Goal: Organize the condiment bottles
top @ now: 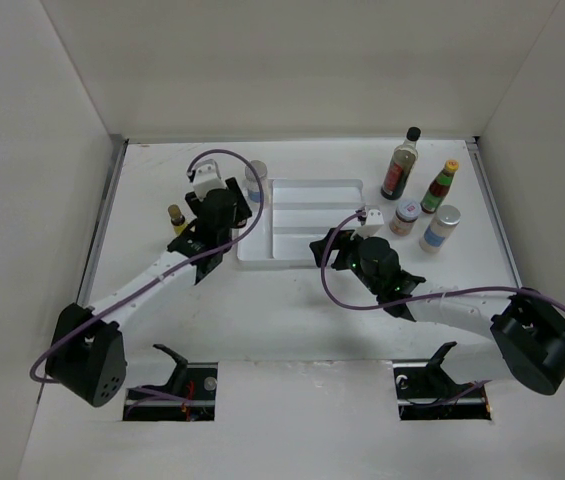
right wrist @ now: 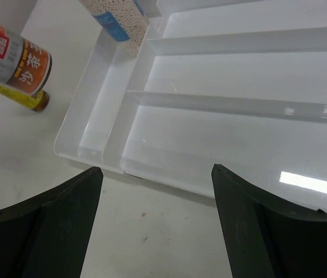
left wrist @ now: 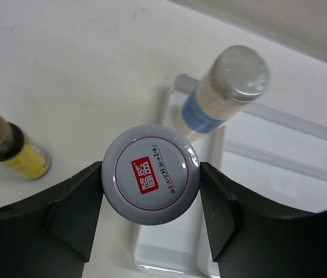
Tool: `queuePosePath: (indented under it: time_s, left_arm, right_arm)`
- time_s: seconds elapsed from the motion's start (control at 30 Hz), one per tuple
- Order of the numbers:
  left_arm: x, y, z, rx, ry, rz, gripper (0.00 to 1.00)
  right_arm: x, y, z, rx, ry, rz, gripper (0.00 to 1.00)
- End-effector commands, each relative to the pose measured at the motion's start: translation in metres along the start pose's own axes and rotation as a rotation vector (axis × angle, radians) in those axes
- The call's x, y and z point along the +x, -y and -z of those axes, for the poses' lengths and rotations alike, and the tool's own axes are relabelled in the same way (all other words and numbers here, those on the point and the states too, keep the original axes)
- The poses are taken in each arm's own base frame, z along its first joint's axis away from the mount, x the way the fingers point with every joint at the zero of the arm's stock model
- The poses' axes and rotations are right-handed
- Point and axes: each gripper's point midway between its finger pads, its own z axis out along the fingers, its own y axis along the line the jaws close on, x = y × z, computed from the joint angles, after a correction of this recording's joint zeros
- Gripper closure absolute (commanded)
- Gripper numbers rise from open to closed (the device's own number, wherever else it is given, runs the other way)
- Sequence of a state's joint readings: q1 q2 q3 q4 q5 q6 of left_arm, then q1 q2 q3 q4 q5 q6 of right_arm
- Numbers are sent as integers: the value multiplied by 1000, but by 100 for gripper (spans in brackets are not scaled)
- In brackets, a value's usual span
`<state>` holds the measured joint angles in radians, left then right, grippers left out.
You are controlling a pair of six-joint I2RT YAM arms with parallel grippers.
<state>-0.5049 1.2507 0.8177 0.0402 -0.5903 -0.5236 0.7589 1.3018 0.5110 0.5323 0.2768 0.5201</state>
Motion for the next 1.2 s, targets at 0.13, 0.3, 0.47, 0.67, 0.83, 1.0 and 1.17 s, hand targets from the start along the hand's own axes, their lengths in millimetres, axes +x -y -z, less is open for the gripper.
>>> queuePosePath:
  time_s: [0.13,0.3,0.47,0.67,0.83,1.0,1.17]
  left_arm:
    - [-35,72,-7,138,97,68,61]
    - [-19,85,-34,133,64,31,61]
    - [-3,95,-55,131,48,-5,60]
    - [23,97,-74,115,13,-56,56]
    - [27,92,-69,105,14,-59,27]
    - [5,90,-41,122,74,-22,11]
    - [2,82,11,181,145,48,10]
  right_arm:
    - [-27,-13,2,-39,86,-19,18]
    - [-28,-11,3,-32,91,-20,18]
    - [-27,-10,3,-28,92,-20,17]
    - [-29,-5,3,-14,98,-20,17]
    - [-34,-2,5,-8,114,-18,22]
    - [-39,8,9,17,128,-4,59]
    - [-65,32,24,115,194,-24,64]
